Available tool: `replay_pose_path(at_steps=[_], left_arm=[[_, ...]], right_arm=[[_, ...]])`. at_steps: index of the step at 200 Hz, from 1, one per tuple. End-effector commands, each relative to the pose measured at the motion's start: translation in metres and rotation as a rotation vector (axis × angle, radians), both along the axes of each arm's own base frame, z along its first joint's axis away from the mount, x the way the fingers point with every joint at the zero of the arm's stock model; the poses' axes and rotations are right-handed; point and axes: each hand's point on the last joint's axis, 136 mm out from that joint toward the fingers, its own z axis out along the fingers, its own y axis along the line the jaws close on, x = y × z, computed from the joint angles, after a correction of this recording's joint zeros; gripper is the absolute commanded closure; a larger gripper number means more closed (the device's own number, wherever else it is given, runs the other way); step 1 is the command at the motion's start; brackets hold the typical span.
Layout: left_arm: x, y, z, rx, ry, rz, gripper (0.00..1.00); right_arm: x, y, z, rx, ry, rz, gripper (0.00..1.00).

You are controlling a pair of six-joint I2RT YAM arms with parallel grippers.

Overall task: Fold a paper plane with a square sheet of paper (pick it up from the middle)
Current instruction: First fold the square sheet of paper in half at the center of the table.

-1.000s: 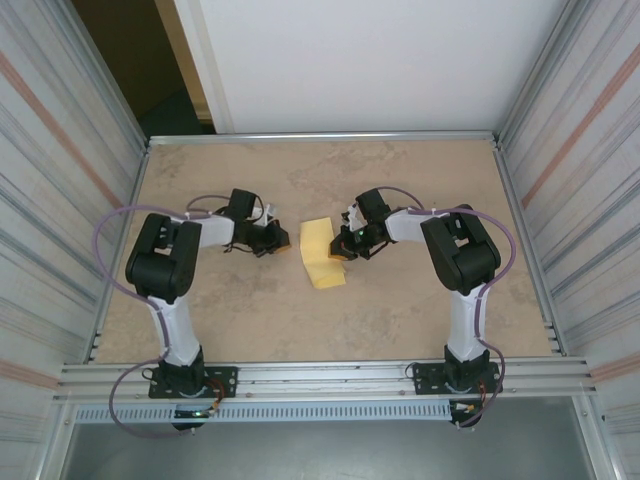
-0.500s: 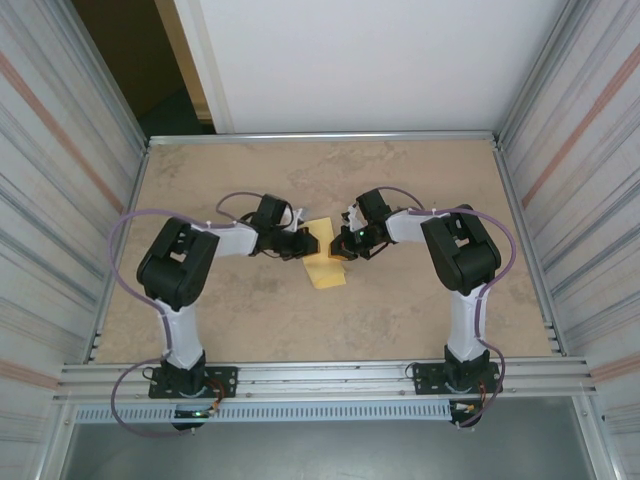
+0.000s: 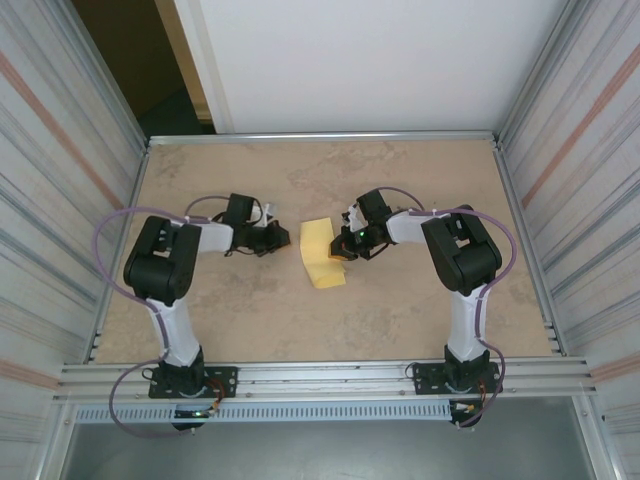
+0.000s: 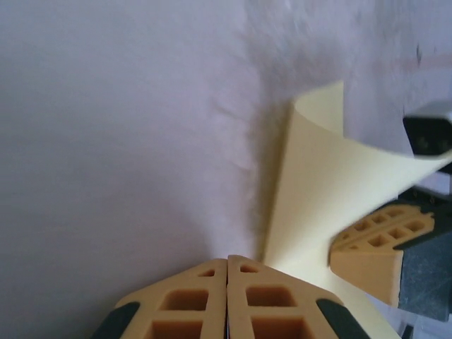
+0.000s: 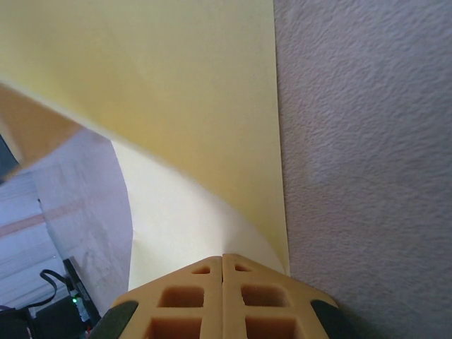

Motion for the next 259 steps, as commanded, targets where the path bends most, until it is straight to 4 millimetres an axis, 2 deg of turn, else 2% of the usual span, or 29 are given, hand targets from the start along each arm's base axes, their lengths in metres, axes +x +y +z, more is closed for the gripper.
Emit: replay_pose_path(at_steps=[1, 9, 26, 50, 72, 99, 147, 172, 199, 227, 245, 259], left_arm=[[0.005, -0.012, 0.042, -0.038, -0.117, -0.018, 0.90], [0.002, -0.023, 0.049, -0.053, -0.138, -0.041, 0.90], [-0.005, -0.046, 0.049, -0.070, -0.151, -0.093, 0.90], [-0.010, -0.071, 0.032, -0.067, -0.109, -0.148, 0.90], [-0.006, -0.081, 0.016, -0.070, -0.066, -0.160, 0.90], [0.009, -0.066, -0.004, -0.010, -0.019, -0.104, 0.91], [0.029, -0.013, -0.032, 0.036, 0.075, 0.023, 0.90], [0.038, 0.010, -0.038, 0.056, 0.096, 0.072, 0.91], [0.053, 0.020, -0.028, 0.057, 0.062, 0.083, 0.91], [0.071, 0.012, 0.006, 0.016, -0.004, 0.074, 0.90], [0.070, 0.002, 0.029, -0.024, -0.038, 0.073, 0.90], [0.063, -0.008, 0.038, -0.045, -0.058, 0.067, 0.90]], right_arm=[[-0.088, -0.098, -0.104, -0.487, 0.334, -0.049, 0.95], [-0.089, -0.098, -0.104, -0.490, 0.336, -0.047, 0.95], [-0.091, -0.099, -0.104, -0.495, 0.342, -0.045, 0.95], [-0.091, -0.099, -0.105, -0.495, 0.343, -0.046, 0.95], [-0.091, -0.100, -0.106, -0.495, 0.347, -0.049, 0.95], [-0.091, -0.100, -0.105, -0.495, 0.344, -0.049, 0.95], [-0.094, -0.102, -0.106, -0.499, 0.347, -0.050, 0.95], [-0.095, -0.103, -0.106, -0.499, 0.348, -0.052, 0.95], [-0.094, -0.102, -0.107, -0.497, 0.346, -0.054, 0.95], [-0.094, -0.102, -0.107, -0.495, 0.346, -0.054, 0.95], [-0.093, -0.102, -0.105, -0.495, 0.341, -0.055, 0.95], [-0.092, -0.102, -0.105, -0.493, 0.339, -0.057, 0.95]])
